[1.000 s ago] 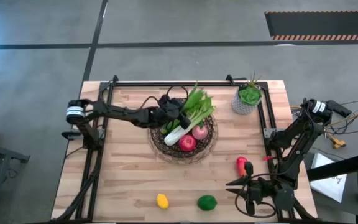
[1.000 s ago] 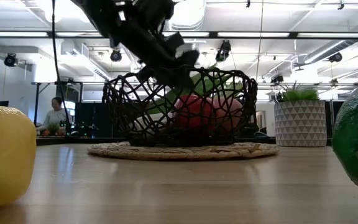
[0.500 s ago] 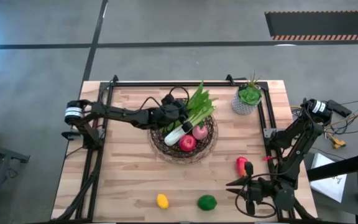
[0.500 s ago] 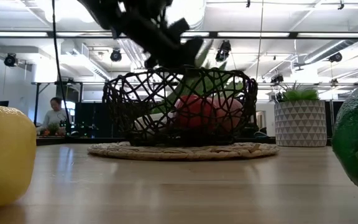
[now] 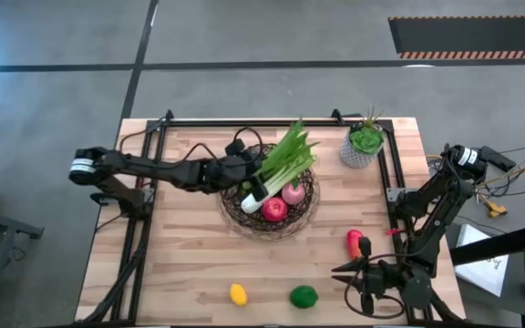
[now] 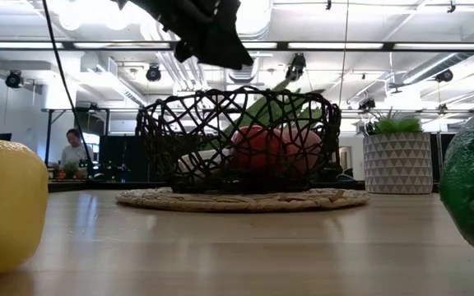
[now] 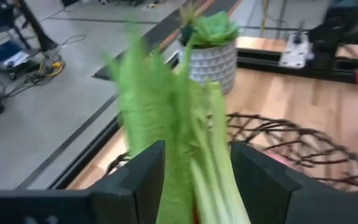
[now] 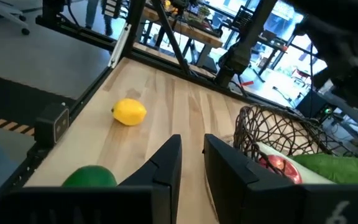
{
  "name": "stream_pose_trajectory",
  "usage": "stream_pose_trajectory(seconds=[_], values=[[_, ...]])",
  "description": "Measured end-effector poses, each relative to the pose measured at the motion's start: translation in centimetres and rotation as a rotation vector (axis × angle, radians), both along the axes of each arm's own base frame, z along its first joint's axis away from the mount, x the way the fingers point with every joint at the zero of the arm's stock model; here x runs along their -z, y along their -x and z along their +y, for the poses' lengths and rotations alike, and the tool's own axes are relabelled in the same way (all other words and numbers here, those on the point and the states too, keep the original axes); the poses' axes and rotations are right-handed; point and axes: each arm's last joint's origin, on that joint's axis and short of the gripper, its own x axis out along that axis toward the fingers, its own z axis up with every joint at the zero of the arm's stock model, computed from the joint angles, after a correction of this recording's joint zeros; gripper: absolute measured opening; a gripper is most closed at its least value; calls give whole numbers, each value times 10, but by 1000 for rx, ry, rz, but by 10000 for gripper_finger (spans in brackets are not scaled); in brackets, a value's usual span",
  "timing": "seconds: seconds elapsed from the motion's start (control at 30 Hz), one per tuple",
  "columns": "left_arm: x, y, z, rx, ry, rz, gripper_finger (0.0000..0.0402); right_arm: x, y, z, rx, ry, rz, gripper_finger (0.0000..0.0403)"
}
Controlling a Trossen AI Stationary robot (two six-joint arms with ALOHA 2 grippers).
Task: Build produce basket
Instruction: Put the yellow lemon into the black mesh basket
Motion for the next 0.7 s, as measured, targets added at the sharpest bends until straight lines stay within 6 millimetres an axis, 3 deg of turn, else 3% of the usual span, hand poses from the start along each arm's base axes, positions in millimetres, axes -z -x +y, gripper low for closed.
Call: stream_pose_trajectory(seconds=[0.17,0.4,0.57,0.7], values=[[-10,8,-30,140,-84,57,157,1,0,0,3,-11,5,60],[-4,39,-115,450,-124,209,140,5,1,-2,9,-12,19,61],[12,60,-170,487,167,176,139,6,1,-3,11,-14,19,59],[29,70,-194,356,517,135,139,6,1,-3,11,-14,19,57]])
